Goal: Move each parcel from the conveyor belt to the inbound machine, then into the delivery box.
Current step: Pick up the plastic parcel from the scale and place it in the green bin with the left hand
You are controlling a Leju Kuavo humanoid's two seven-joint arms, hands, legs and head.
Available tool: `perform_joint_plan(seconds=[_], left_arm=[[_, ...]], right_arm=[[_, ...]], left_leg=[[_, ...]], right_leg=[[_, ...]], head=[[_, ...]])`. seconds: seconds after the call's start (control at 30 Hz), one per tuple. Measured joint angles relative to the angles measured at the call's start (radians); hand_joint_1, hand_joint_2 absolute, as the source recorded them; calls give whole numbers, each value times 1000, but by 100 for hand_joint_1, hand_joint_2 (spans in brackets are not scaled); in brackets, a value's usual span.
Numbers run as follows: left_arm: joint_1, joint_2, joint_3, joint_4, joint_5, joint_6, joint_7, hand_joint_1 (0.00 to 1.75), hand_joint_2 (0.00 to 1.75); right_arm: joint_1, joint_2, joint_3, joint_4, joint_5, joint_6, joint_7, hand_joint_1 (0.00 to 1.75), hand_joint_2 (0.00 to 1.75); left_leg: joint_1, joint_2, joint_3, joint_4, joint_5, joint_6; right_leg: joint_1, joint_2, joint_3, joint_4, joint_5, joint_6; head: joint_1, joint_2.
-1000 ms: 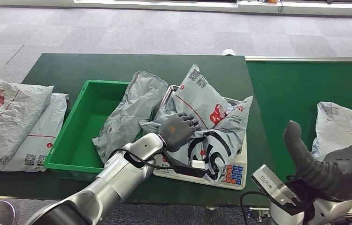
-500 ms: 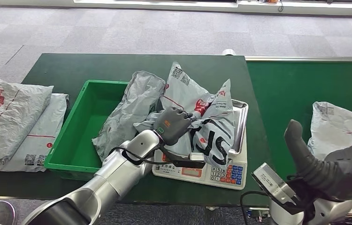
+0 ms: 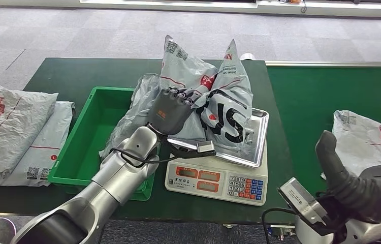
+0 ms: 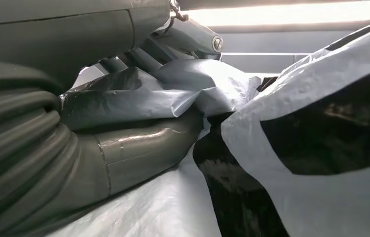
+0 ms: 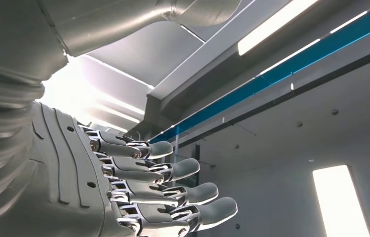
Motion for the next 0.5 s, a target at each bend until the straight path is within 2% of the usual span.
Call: perform_joint_plan(seconds=[0.13, 0.23, 0.4, 0.5], left_arm=[[25, 52, 41, -149, -102, 53, 126, 175, 175], [108, 94, 121, -364, -147, 87, 197, 175, 175], [261, 112, 293, -767, -139, 100, 163, 175, 175], [320, 83, 405, -942, -81, 100, 66, 175, 175]], right_arm=[[3, 0, -14, -2, -2, 0, 7, 0, 175], [6, 0, -28, -3, -11, 0, 1, 0, 175], [11, 0, -54, -2, -24, 0, -12, 0, 175], [12, 0, -60, -1, -20, 0, -10, 0, 175]], left_leg=[[0, 1, 0, 0, 0, 0], [0, 3, 1, -1, 0, -1], [1, 3, 0, -1, -1, -1], [1, 3, 0, -1, -2, -2]], right_leg=[[0, 1, 0, 0, 0, 0], [1, 3, -1, 0, -1, -1], [2, 3, -2, 0, -2, -2], [2, 3, -2, 0, -3, -1]], head=[[0, 0], [0, 0], [0, 0], [0, 0]])
